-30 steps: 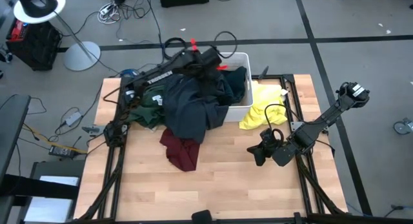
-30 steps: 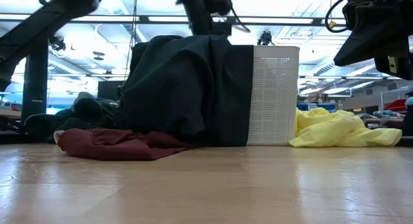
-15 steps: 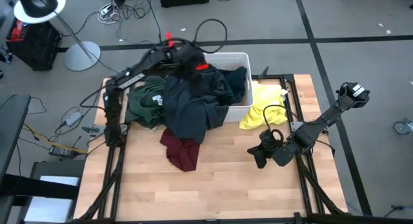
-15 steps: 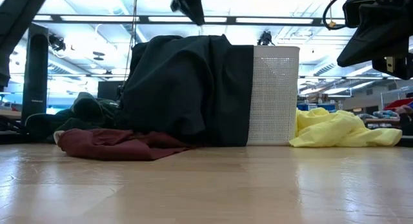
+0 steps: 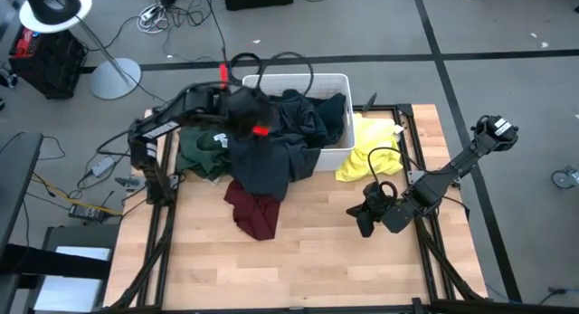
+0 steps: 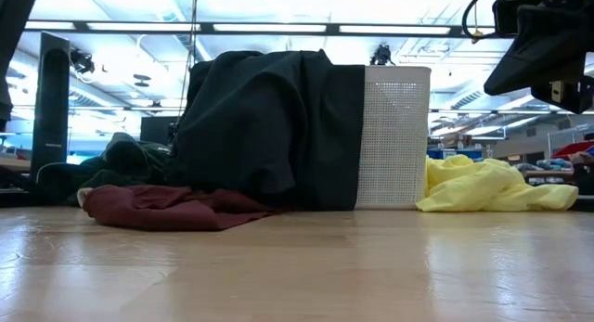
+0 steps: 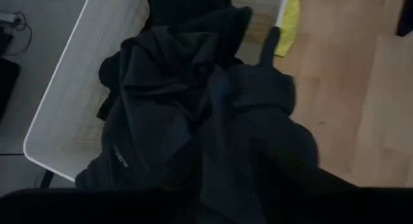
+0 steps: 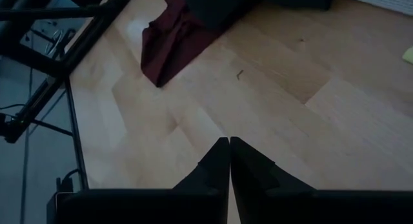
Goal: Sort clothes
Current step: Put the blue shorts into the white bin
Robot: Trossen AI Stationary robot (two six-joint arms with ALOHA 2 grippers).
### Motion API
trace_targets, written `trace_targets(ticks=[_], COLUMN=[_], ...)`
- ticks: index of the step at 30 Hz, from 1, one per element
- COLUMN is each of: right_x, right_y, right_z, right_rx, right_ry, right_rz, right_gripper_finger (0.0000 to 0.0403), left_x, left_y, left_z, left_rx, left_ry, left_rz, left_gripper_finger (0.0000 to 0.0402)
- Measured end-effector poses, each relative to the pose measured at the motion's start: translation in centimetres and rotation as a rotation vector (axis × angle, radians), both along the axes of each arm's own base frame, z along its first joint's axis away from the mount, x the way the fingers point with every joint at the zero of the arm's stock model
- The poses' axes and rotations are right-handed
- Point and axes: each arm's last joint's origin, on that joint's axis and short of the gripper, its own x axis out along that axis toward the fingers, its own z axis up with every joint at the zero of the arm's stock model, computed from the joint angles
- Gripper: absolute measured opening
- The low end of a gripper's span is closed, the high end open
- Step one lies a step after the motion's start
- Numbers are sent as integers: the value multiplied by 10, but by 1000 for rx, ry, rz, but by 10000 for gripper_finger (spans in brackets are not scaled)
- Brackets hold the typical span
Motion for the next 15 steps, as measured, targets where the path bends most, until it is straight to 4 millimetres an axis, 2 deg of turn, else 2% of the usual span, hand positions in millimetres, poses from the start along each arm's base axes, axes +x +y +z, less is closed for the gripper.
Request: trace_targets(ticks=[4, 9, 15], right_x=[0, 0, 0], right_y=[0, 0, 0], right_z=[0, 0, 0], right_rx=[-1, 0, 2], right_ry=[0, -1, -1], right_rz=[1, 1, 3], right_gripper_finger=[14, 16, 17], left_x=[-1, 2, 9], left_y=[-18, -46, -79], left_z=[3, 3, -16], left_rx=[17, 12, -21], left_ry=[-21, -42, -35], left_rz=[-9, -101, -154], left_gripper_finger=[131, 131, 131])
